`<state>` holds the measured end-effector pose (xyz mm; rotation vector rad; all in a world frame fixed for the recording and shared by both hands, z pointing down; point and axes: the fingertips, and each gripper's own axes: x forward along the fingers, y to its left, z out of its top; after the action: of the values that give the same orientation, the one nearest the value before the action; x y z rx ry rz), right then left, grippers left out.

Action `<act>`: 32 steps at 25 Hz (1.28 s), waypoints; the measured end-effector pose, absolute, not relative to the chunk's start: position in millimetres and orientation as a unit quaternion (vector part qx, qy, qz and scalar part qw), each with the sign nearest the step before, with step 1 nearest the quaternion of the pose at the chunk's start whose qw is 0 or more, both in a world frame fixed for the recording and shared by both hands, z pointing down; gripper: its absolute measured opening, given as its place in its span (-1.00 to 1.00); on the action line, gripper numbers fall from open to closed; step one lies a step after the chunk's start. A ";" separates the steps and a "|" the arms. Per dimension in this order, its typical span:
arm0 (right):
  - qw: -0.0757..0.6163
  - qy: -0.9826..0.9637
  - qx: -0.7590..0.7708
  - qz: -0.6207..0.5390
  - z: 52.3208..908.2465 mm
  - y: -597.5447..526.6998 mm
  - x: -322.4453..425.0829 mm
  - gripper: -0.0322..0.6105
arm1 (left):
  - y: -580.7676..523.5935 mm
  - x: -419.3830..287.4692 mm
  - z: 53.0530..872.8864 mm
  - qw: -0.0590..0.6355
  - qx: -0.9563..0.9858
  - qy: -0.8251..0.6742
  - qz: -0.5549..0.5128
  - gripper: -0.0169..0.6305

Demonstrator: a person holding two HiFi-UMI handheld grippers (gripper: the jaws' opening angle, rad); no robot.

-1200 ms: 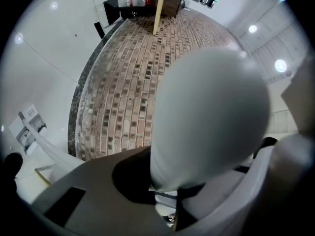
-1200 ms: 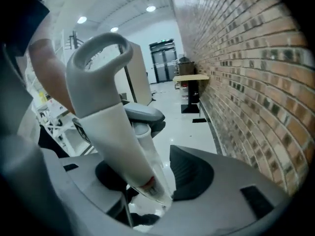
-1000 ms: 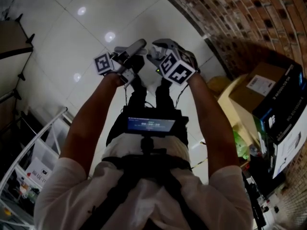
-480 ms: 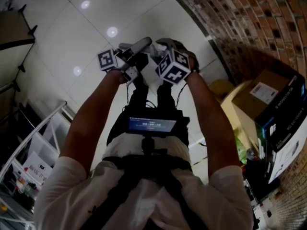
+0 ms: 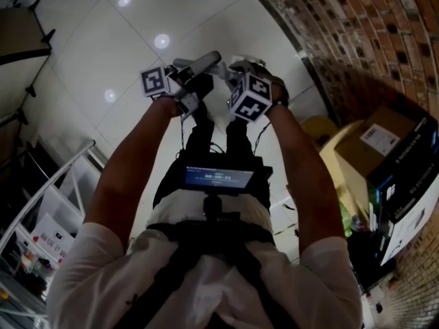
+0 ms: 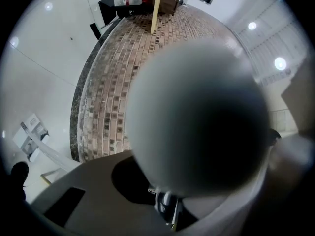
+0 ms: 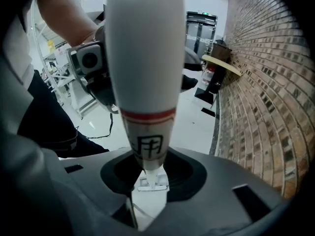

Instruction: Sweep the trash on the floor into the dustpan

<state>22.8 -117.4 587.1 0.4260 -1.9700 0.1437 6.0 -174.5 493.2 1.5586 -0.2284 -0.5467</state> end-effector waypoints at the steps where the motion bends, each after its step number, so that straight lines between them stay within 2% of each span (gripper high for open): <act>1: 0.533 -0.824 0.183 0.060 586.3 -119.3 23.0 -0.51 | -174.4 6.2 493.0 0.672 0.692 -0.099 -0.243 -0.85; 6: 0.576 -0.798 0.164 0.073 598.7 -114.6 31.2 -0.52 | -173.6 7.1 492.7 0.678 0.687 -0.096 -0.243 -0.85; 8: 0.586 -0.792 0.157 0.061 603.7 -110.7 35.9 -0.59 | -173.2 7.0 493.3 0.679 0.686 -0.096 -0.243 -0.85; 18: 0.589 -0.759 0.270 0.056 597.3 -125.6 43.7 -0.60 | -172.4 7.1 491.2 0.677 0.688 -0.091 -0.246 -0.85; 24: 0.584 -0.769 0.258 0.036 604.6 -122.7 28.7 -0.58 | -176.9 0.2 494.8 0.674 0.689 -0.107 -0.245 -0.84; 28: 0.580 -0.771 0.259 0.037 605.2 -124.8 26.0 -0.56 | -178.3 -4.1 496.8 0.659 0.710 -0.117 -0.220 -0.72; 32: 0.567 -0.778 0.267 0.048 601.7 -126.9 25.6 -0.29 | -177.8 -5.1 496.5 0.636 0.736 -0.127 -0.195 -0.45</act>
<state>25.6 -126.9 601.7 0.6284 -1.8280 0.1119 -5.1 -177.8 496.5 1.6808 -0.2897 -0.4465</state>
